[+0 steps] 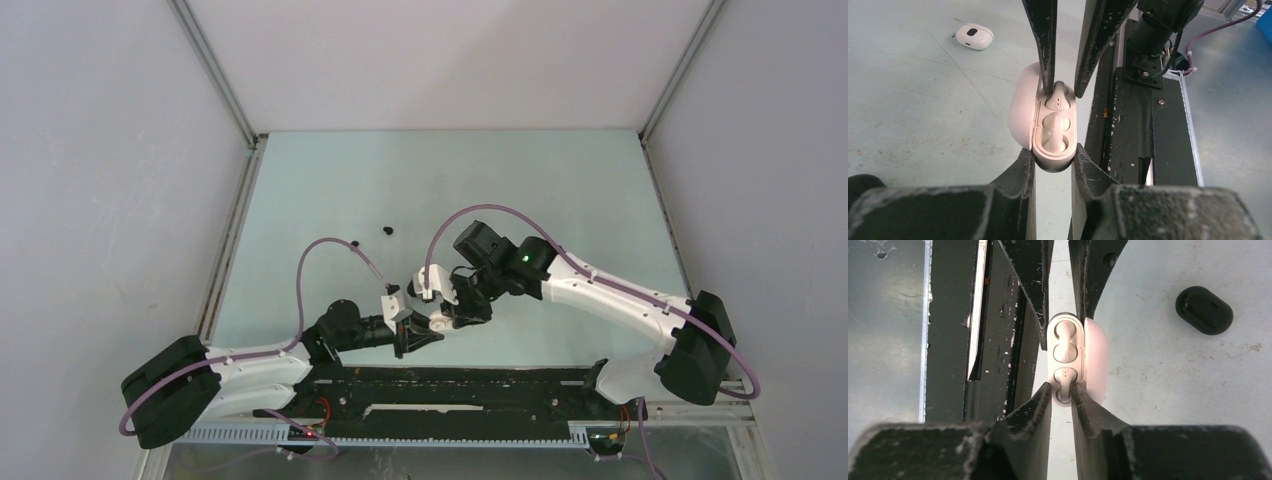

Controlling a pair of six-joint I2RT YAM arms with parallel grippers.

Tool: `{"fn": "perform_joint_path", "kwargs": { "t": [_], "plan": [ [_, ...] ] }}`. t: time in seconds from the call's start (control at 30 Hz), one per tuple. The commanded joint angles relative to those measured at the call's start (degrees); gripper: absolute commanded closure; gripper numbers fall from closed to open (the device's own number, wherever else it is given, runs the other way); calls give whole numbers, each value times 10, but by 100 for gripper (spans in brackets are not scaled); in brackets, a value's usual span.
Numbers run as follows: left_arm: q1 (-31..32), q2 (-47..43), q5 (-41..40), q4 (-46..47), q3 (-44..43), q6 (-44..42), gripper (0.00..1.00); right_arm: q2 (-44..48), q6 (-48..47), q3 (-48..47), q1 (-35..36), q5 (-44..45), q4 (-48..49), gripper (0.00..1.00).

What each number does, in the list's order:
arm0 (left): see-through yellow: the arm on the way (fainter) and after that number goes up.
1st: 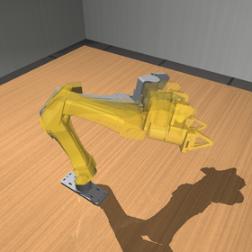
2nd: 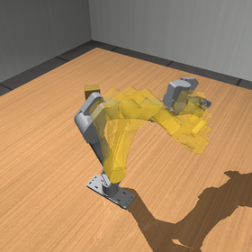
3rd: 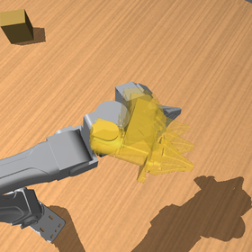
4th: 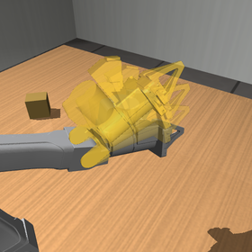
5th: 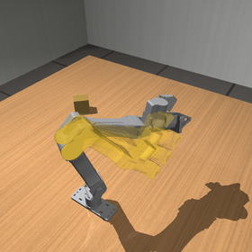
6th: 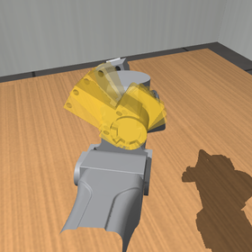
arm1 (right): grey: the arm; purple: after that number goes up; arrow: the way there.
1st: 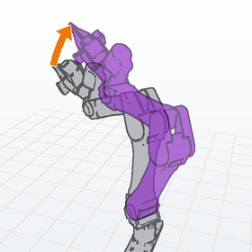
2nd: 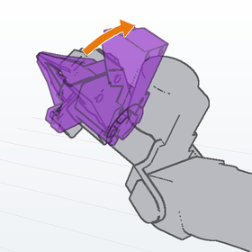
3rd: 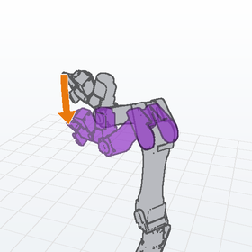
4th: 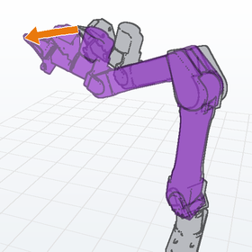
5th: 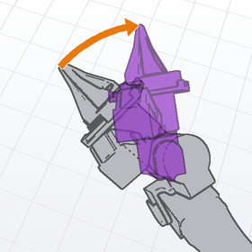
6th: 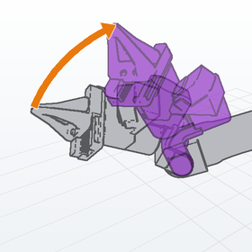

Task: Insert the wireless bluetooth earbuds into the charging case
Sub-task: Place the earbud in the charging case, then close the charging case.

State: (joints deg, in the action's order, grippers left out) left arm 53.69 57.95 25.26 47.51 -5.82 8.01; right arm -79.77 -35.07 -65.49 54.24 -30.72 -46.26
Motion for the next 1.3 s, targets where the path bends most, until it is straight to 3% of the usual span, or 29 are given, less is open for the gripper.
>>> {"fn": "perform_joint_path", "kwargs": {
  "t": [0.0,0.33,0.5,0.63,0.67,0.7,0.73,0.83,1.0,1.27],
  "plan": [
    [-5,-9,0,45,1,3,100,20,9,2,4,7,0,74],
    [-6,11,-2,44,-7,6,100,106,-6,2,-13,-6,-84,72],
    [-6,26,2,45,-13,9,100,139,41,8,-63,15,-17,69],
    [-5,39,7,45,-18,10,100,156,50,23,-94,35,64,51],
    [-6,41,8,45,-18,10,100,147,58,23,-111,18,79,36],
    [-6,43,8,45,-19,10,100,134,81,23,-135,-20,92,7],
    [-6,43,8,45,-19,10,100,114,116,25,-165,-53,111,1],
    [-6,43,8,45,-19,10,100,32,89,-3,-179,-162,53,0],
    [-6,41,10,46,-17,9,100,-39,15,-18,-129,-137,-8,0],
    [-6,48,-6,44,-21,23,100,-66,-34,-11,-58,-156,-39,10]
  ]
}}
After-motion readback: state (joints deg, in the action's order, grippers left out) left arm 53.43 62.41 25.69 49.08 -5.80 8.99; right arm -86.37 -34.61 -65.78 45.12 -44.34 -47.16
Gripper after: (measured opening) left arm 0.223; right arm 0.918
